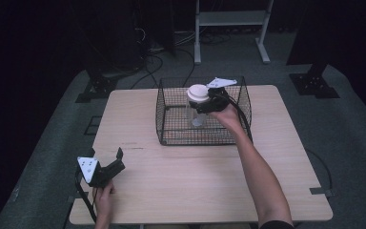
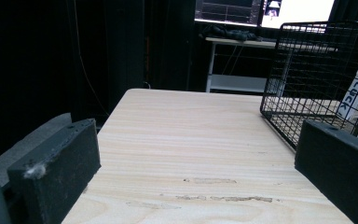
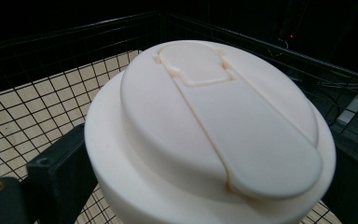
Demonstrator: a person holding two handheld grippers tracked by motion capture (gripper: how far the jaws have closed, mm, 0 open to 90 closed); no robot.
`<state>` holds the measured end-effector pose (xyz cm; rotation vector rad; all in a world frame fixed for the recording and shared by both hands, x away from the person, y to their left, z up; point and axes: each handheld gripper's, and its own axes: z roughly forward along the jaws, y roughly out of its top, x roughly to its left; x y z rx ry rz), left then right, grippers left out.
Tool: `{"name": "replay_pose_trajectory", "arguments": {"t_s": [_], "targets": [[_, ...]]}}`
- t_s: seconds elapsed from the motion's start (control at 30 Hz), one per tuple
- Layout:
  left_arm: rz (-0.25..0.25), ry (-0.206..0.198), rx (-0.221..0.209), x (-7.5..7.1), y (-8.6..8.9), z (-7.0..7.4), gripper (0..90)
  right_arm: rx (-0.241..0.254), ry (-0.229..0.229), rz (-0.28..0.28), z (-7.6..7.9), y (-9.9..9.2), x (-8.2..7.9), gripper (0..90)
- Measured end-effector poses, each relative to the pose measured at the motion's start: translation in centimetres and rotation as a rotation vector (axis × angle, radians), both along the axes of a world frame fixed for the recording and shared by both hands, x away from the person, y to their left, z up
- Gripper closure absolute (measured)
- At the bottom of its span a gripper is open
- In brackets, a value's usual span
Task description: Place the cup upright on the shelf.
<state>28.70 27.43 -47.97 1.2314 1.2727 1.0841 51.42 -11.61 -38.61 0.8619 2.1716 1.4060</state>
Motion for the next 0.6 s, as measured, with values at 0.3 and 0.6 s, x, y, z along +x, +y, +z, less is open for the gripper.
{"name": "replay_pose_trajectory", "arguments": {"t_s": [0.3,0.6], "targets": [[-0.001,-0.001,0.001,0.01,-0.02,0.00,0.0,-0.004,-0.002,-0.014,0.15,-0.24,-0.13,2.2],[0.001,-0.002,0.002,0.01,-0.02,0.00,0.0,0.003,-0.007,-0.004,0.52,-0.23,-0.34,0.1]]}}
